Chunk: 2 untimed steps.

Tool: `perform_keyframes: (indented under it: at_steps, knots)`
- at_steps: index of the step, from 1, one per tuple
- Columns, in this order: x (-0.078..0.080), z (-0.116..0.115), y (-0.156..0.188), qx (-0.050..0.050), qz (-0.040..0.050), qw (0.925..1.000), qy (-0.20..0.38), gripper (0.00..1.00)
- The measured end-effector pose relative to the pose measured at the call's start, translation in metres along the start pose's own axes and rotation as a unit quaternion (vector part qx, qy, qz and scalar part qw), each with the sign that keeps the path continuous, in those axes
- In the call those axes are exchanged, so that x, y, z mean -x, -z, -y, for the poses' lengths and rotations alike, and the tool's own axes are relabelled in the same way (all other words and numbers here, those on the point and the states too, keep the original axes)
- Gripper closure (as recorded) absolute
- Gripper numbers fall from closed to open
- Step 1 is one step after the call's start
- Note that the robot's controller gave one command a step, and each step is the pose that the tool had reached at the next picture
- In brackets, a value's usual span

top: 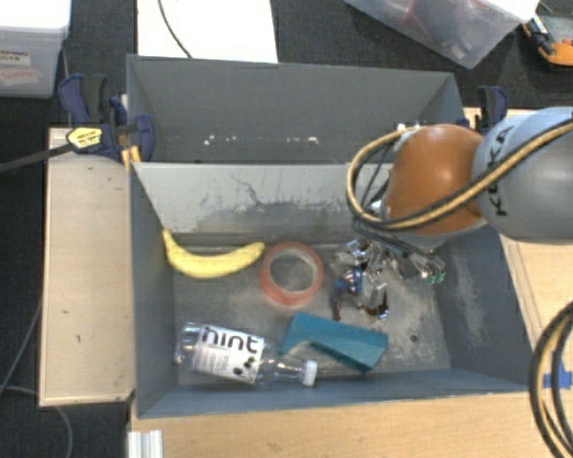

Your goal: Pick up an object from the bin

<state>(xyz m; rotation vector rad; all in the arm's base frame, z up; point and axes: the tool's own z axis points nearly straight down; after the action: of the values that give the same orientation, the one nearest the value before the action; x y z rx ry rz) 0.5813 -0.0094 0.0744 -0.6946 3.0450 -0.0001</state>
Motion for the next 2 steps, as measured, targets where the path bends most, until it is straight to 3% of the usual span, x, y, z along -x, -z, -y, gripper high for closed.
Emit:
perform_keyframes:
  at_steps: [2]
  knots:
    - [0.000, -0.001, 0.036, 0.000, 0.0003, 1.0000, -0.002, 1.00]
